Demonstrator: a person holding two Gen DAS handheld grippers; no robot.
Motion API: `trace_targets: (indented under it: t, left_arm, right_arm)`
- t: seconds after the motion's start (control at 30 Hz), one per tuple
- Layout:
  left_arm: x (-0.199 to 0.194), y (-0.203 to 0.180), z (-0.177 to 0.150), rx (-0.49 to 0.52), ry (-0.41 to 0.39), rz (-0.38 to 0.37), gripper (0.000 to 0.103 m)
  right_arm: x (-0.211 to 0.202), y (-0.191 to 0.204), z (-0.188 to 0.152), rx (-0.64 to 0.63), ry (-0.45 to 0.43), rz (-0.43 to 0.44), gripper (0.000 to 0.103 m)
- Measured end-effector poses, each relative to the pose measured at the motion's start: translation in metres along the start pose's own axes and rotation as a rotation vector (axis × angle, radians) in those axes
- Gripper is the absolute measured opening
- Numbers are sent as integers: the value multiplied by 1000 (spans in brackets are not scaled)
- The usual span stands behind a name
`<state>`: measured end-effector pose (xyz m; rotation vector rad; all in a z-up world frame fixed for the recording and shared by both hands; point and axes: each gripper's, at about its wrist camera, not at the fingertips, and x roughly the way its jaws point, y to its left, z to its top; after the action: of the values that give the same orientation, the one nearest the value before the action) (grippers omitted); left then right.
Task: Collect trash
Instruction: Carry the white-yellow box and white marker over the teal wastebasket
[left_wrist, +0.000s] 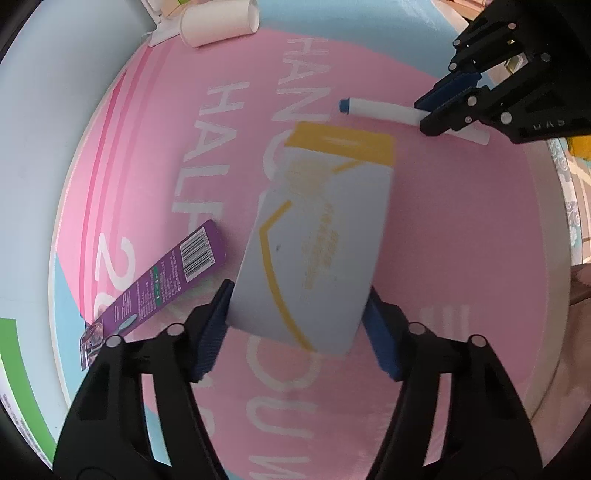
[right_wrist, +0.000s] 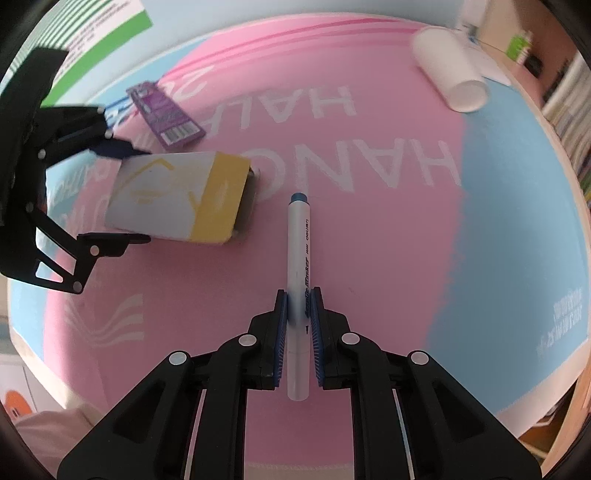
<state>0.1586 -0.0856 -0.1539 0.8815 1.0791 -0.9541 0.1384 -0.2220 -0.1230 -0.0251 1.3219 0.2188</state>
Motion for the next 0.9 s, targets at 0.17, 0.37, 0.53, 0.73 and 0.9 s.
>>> trace_targets:
  t: [0.17,0.37,0.53,0.73,0.9]
  left_arm:
    - [-11,-12,2,-1,-19,7,62]
    - [-36,-32,19,18,-51,36,62]
    - [-52,-61,44,49,-63,52,62]
    - [-68,-109,76,144,-99,68,62]
    - [-77,-164,107,238,-133,39,62]
  right_arm:
    - [-19,-20,-10,48,-30,0,14]
    - [-45,-31,-29,82,-81,-5,14]
    - [-67,-44,-60,131,-127,-2,14]
    - [-98,-57,-112,209,-174,-26,14]
    - [-128,-74,-172,318,-200,-58,14]
